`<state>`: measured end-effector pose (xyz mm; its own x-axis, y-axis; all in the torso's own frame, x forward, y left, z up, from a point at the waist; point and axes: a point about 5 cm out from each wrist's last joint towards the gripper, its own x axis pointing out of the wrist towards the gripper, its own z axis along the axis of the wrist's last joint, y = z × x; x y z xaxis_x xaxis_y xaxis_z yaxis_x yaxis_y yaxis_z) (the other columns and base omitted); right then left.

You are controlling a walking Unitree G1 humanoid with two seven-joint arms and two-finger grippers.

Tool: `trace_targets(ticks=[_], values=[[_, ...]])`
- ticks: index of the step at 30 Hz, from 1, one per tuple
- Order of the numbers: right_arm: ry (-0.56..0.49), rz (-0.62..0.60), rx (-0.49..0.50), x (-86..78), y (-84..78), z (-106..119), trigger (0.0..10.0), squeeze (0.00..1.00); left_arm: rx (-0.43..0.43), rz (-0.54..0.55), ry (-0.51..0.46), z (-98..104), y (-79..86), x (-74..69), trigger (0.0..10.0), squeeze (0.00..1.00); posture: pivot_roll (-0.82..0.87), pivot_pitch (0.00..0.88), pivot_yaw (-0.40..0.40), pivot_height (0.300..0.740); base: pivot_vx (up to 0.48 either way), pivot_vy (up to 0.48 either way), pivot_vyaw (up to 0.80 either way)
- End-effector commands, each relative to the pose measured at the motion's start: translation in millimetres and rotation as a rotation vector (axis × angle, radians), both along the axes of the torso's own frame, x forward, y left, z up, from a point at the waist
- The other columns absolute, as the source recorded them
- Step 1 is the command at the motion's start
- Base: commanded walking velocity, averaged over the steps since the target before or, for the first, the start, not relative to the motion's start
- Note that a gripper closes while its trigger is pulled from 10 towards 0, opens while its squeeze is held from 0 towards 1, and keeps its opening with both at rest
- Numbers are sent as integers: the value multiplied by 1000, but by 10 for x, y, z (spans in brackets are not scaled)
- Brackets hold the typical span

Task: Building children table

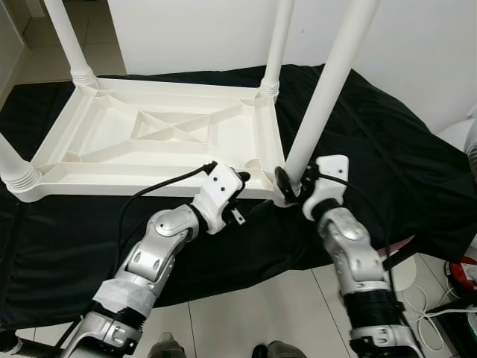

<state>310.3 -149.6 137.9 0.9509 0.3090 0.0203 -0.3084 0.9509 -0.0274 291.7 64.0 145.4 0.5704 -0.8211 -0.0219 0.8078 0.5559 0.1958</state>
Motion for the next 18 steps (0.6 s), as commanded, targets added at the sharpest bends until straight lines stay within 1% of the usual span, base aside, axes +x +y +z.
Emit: trace_targets(ticks=[1, 2, 3, 4, 6, 8, 10, 11, 13, 18], values=[[4, 108, -55, 4, -34, -42, 10000, 0, 6, -12, 0, 4, -12, -4, 10000, 0, 16, 0, -18, 740, 0, 0, 0], [4, 151, -80, 10, -41, -50, 10000, 0, 6, -15, 1, 4, -16, -4, 10000, 0, 16, 0, -18, 740, 0, 0, 0], [4, 151, -80, 10, -41, -50, 10000, 0, 6, -15, 1, 4, -16, -4, 10000, 0, 16, 0, -18, 740, 0, 0, 0], [-6, 205, -121, 36, -53, -41, 10000, 0, 8, -20, 0, 10, -25, -2, 10000, 0, 13, 0, -10, 740, 0, 0, 0], [-6, 205, -121, 36, -53, -41, 10000, 0, 8, -20, 0, 10, -25, -2, 10000, 0, 13, 0, -10, 740, 0, 0, 0], [-21, 240, -171, 118, -75, -21, 10000, 0, 8, -21, -2, 16, -27, 7, 10000, 0, 11, 0, -4, 740, 0, 0, 0], [-14, 280, -217, 212, -85, -10, 10000, 0, 10, -22, -4, 22, -25, 17, 10000, 0, 14, 0, -3, 740, 0, 0, 0], [-14, 280, -217, 212, -85, -10, 10000, 0, 10, -22, -4, 22, -25, 17, 10000, 0, 14, 0, -3, 740, 0, 0, 0], [-11, 306, -237, 281, -79, 13, 10000, 0, 10, -21, -6, 29, -21, 22, 10000, 0, 20, 0, -4, 740, 0, 0, 0], [2, 334, -266, 346, -66, 12, 10000, 0, 9, -19, -7, 33, -19, 21, 10000, 0, 29, 0, -8, 740, 0, 0, 0]])
